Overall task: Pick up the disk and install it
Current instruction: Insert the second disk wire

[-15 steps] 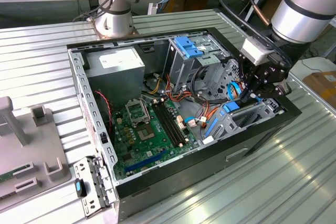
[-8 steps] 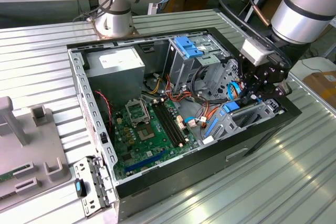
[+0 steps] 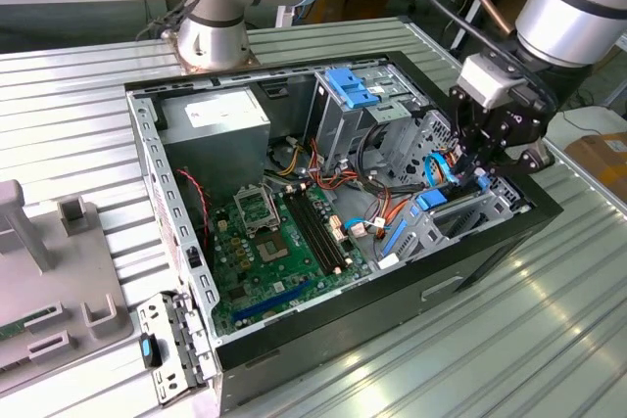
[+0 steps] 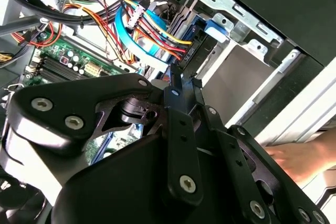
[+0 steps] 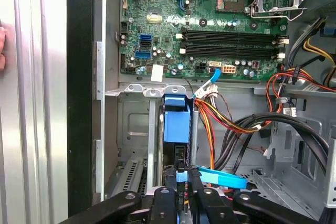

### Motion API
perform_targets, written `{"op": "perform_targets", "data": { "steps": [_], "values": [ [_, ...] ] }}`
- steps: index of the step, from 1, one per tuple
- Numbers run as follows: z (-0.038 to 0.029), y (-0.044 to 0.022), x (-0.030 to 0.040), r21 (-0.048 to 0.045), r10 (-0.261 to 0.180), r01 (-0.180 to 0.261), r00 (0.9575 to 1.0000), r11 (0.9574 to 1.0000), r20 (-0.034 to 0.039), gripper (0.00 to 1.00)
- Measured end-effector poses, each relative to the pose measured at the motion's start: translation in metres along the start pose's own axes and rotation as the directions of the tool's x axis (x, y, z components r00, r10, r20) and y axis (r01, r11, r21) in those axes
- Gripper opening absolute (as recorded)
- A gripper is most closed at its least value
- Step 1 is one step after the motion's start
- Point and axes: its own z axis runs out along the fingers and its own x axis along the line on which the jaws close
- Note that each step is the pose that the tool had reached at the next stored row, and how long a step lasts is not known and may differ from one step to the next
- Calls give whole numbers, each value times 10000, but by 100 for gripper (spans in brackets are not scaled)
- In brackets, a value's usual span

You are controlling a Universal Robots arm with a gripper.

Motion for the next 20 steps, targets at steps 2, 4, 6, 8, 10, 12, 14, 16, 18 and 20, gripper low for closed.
{"op": "perform_targets", "data": {
  "steps": [2,4,6,8,10,12,14,16,18,20],
  "values": [
    [-47,-4,0,0,0,0,10000,10000,0,23],
    [-85,-6,1,0,0,0,10000,10000,-1,23],
    [-121,-9,1,0,0,0,10000,10000,0,23],
    [-151,-11,1,0,0,0,10000,10000,1,23],
    [-153,-11,1,0,0,0,10000,10000,0,23],
    [-155,-12,1,0,0,0,10000,10000,0,23],
    [-157,-12,1,0,0,0,10000,10000,0,23],
    [-159,-12,1,0,0,0,10000,10000,1,23],
    [-161,-12,1,0,0,0,10000,10000,0,23],
    [-162,-12,1,0,0,0,10000,10000,0,23]
  ]
}}
